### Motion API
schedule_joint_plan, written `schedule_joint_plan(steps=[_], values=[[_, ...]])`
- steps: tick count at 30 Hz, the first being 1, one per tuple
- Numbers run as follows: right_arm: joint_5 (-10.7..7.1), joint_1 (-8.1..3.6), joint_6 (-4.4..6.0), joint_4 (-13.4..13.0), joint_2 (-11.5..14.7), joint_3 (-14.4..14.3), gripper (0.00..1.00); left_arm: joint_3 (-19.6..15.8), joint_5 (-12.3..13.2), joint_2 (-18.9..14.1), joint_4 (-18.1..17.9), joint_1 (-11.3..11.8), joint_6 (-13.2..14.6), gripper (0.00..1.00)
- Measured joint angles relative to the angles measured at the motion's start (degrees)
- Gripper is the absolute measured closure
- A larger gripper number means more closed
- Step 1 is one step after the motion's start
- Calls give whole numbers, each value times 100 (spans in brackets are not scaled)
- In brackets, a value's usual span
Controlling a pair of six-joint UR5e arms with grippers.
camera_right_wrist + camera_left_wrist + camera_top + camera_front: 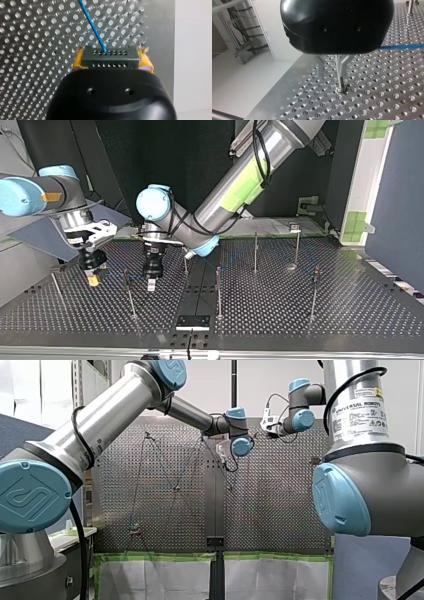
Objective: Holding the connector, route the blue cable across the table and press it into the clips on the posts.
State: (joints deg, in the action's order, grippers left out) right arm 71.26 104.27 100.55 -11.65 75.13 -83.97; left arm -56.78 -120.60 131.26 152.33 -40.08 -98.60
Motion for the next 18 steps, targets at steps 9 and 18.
schedule_joint_plan(steps=[9,18], values=[[-1,3,0,0,-1,0,100,-6,0,6,0,0,0,1],[-1,3,0,0,-1,0,100,-6,0,6,0,0,0,1]])
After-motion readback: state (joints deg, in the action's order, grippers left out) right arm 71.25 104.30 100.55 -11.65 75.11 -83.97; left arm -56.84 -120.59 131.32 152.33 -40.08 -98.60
